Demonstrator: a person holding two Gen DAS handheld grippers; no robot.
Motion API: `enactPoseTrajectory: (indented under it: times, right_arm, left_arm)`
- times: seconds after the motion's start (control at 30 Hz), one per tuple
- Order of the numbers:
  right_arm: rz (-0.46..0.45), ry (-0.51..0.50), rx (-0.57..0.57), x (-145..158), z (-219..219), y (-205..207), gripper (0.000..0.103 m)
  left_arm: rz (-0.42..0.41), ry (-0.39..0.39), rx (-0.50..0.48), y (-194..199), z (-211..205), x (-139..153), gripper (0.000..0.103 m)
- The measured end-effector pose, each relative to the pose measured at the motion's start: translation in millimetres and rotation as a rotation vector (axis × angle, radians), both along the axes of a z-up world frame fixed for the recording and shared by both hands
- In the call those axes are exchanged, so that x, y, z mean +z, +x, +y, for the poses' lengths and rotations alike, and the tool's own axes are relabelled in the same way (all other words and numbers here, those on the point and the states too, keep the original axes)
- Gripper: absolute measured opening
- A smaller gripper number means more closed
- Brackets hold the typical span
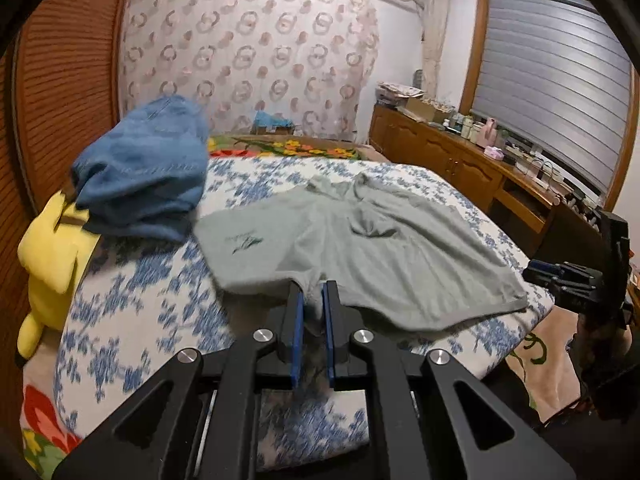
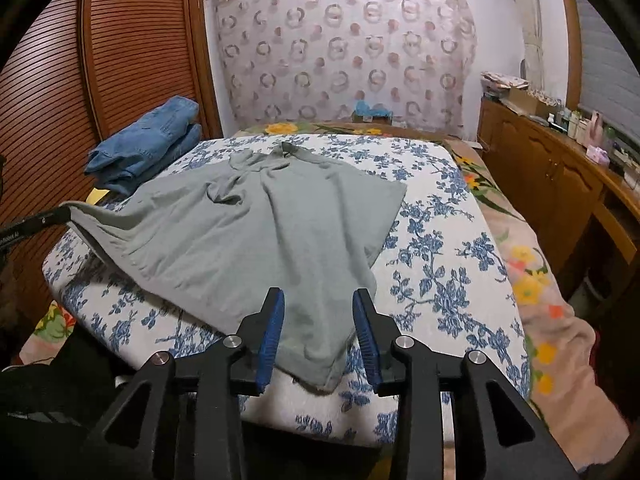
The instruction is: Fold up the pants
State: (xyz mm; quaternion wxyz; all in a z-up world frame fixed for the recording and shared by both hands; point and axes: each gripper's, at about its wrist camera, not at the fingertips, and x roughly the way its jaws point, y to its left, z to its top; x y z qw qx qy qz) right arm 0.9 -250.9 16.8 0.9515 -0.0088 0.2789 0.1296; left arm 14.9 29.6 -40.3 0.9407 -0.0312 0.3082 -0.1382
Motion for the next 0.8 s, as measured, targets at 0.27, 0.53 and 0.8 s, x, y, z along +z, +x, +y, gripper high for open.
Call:
enactPoseTrajectory:
  times: [0.27, 0.53, 0.8]
  right_arm:
    - [0.006, 0.015, -0.031, -3.2, -6.4, 13.8, 0.040]
    - [0.014, 0.028, -0.039, -5.6, -17.9, 23.8, 0.040]
    - [0.003, 0.052, -0.037, -6.6, -26.4, 27.6, 0.040]
  left_arm:
    - [-0.036, 0.008, -0.132, 32.9, -50.1, 18.5, 0.010]
    - [-0.055, 0.024, -0.258, 53.8, -108.8, 33.9, 0.010]
    - [-0.038, 0.053, -0.340, 66.1, -153.9, 37.3, 0.010]
